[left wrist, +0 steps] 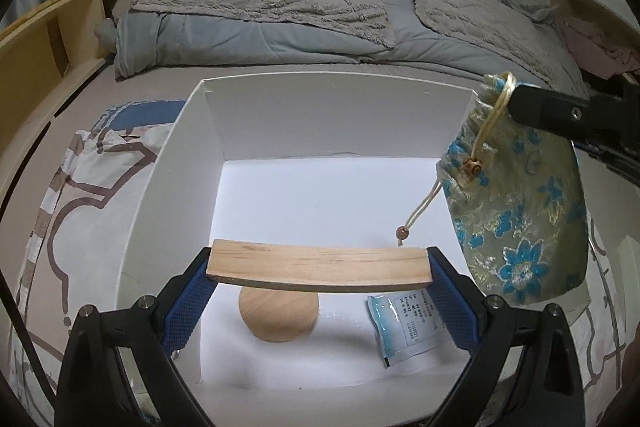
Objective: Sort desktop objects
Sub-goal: 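Carry the stick over the white box with the left tool while the right tool holds the pouch above it, then open the left tool to drop the stick onto the wooden disc in the box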
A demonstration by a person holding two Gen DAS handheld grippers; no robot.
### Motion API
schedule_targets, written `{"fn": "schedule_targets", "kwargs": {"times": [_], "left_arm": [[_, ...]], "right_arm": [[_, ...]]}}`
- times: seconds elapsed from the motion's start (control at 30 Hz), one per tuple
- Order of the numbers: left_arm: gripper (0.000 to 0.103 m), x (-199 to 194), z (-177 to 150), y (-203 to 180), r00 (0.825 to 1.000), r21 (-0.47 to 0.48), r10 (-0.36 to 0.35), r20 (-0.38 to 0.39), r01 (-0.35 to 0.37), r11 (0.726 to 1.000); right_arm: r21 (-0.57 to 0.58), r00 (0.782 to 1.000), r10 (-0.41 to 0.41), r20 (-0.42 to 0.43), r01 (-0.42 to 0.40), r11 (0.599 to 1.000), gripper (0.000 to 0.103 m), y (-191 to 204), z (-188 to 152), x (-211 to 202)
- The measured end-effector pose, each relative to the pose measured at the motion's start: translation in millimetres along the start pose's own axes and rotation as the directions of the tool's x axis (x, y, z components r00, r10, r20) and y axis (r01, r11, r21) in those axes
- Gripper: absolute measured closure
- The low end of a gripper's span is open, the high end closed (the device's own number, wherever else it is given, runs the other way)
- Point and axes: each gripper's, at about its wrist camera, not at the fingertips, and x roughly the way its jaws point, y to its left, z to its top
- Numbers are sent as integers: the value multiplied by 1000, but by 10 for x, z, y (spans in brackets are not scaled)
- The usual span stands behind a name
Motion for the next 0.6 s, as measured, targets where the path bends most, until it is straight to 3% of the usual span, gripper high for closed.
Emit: {"fn": "schedule_targets", "kwargs": {"times": [0.3,0.6], "left_arm": [[3,91,-53,20,999,-20,2,-37,-2,1000],[0,55,-75,68,1000,-33,5,-23,-6,999]], "right_arm": [[24,1000,14,-21,-13,1000,92,-38,16,113],[28,1000,0,-31,1,1000,92,-18,13,173]]}}
